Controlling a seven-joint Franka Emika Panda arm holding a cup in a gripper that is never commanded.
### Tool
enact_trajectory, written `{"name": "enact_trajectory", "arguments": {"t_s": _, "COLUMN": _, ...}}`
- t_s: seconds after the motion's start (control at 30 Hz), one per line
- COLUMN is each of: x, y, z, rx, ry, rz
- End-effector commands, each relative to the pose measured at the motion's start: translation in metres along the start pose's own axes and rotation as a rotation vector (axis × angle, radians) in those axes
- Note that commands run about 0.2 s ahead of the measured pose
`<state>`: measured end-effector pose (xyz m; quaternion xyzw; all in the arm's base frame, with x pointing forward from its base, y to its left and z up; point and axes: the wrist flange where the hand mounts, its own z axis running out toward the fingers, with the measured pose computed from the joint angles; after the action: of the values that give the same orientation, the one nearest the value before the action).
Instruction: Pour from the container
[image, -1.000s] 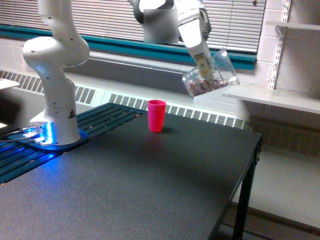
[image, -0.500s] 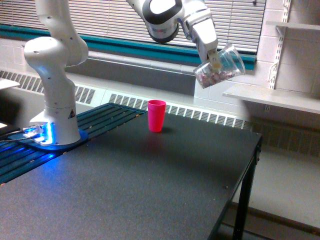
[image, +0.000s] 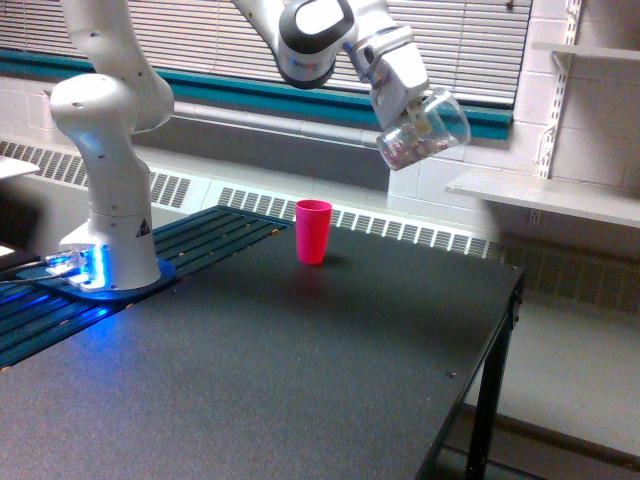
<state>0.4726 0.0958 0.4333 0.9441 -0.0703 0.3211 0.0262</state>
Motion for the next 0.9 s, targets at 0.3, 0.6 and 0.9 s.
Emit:
{"name": "enact_trajectory", "arguments": {"t_s": 0.3, "x": -0.049, "y": -0.054, "z": -0.037, "rx": 0.103, "ry": 0.026, "rz": -0.173}}
{"name": "enact_trajectory", "arguments": {"t_s": 0.6, "x": -0.091, "y": -0.069, "z": -0.049, "rx": 0.144, "ry": 0.004, "rz": -0.245}}
{"name": "enact_trajectory", "arguments": {"t_s": 0.9, "x": -0.133, "y": -0.075, "z": -0.056, "rx": 0.157, "ry": -0.019, "rz": -0.325}}
